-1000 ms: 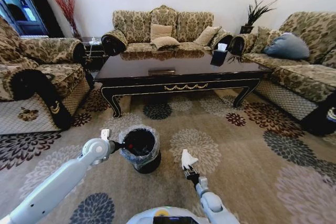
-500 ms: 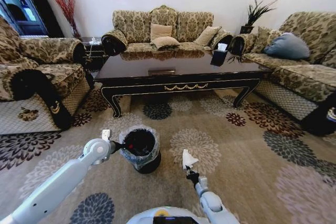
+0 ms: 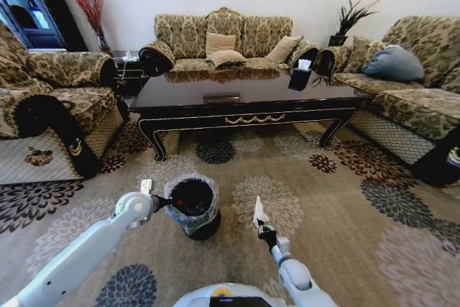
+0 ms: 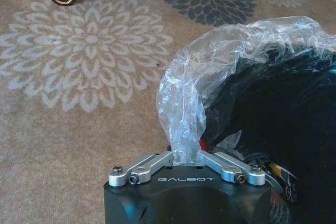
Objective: Move to the front of the table and pick up the trash from the floor, then place it into the trash bin.
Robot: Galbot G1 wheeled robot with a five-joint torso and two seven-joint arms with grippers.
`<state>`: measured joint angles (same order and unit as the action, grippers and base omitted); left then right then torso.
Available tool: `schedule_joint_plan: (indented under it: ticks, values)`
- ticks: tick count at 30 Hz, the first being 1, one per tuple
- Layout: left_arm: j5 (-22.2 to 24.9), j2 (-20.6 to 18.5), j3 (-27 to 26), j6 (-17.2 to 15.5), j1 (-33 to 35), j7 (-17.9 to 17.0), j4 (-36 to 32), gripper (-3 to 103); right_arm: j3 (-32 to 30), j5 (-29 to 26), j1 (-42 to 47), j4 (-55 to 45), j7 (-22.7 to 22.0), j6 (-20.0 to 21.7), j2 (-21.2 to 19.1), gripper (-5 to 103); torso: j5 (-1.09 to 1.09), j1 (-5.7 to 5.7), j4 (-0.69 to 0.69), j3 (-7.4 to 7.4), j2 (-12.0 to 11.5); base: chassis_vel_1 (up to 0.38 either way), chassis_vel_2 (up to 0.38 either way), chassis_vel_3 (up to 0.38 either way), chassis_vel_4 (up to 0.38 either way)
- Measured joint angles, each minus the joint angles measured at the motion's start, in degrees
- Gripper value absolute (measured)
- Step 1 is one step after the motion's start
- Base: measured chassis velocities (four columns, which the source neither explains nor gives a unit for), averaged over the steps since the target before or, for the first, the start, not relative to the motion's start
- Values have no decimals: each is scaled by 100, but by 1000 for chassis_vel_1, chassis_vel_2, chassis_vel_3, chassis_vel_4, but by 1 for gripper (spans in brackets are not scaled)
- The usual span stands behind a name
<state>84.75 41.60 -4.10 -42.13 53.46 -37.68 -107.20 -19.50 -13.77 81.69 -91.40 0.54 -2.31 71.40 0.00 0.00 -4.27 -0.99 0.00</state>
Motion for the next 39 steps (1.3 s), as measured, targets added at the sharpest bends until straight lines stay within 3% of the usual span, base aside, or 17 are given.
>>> schedule_joint_plan:
  ticks: [21, 30, 39]
  values:
    - [-144, 177, 305, 0, -27, -73, -137, 0, -404, 48, 890, -2766, -63, 185, -390, 0, 0, 0, 0, 0, 0, 0, 0, 0, 0]
    - [-174, 512, 813, 0, -336, -229, -12, 0, -431, 178, 1352, -4048, 95, 435, -843, 0, -1, 0, -1, 0, 0, 0, 0, 0, 0]
    - [-136, 849, 1606, 1, -925, -371, 191, 0, -606, 650, 1905, -4701, 366, 165, -1328, 0, 1, 0, 0, 0, 0, 0, 0, 0, 0]
